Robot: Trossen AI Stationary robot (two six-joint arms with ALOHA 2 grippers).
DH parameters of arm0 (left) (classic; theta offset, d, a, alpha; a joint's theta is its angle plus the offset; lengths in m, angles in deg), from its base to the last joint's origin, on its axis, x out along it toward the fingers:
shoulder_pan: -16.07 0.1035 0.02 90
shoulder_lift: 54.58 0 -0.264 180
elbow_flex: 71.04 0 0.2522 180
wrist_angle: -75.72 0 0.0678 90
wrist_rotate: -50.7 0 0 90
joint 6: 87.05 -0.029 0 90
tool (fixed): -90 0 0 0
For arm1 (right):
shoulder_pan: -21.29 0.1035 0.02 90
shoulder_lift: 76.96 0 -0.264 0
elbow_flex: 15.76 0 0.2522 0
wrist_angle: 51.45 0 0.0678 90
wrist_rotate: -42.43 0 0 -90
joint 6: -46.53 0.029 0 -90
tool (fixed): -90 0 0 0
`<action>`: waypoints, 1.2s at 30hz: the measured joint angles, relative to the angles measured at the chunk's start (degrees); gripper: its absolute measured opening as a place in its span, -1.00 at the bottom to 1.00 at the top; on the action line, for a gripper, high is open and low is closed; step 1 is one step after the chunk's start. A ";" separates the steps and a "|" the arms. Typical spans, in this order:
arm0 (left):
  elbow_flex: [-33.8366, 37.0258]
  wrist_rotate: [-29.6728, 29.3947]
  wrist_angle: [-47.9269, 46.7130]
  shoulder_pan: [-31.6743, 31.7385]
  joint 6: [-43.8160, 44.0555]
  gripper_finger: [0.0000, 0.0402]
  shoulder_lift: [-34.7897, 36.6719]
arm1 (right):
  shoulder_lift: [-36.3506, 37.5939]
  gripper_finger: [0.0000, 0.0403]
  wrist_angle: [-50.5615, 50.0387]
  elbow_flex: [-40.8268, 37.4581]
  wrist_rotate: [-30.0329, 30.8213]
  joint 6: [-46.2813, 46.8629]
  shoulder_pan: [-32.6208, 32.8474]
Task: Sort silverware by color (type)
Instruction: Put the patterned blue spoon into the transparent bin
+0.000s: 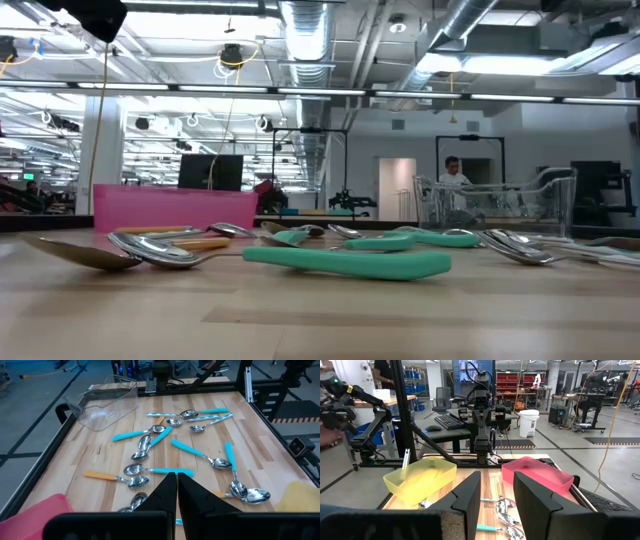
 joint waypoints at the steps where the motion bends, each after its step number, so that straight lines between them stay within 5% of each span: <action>1: -0.02 -0.01 -0.01 -0.01 -0.01 -1.00 0.00 | 0.00 -0.30 0.02 0.00 0.02 -0.10 0.00; 20: 0.00 -6.09 -0.24 0.00 15.23 -1.00 -1.36 | -0.02 -0.30 -0.13 0.00 0.00 -4.48 -0.04; 36: 0.00 -8.80 0.14 0.01 12.17 -1.00 -1.14 | -0.02 -0.30 -0.52 0.00 0.00 -4.55 -0.04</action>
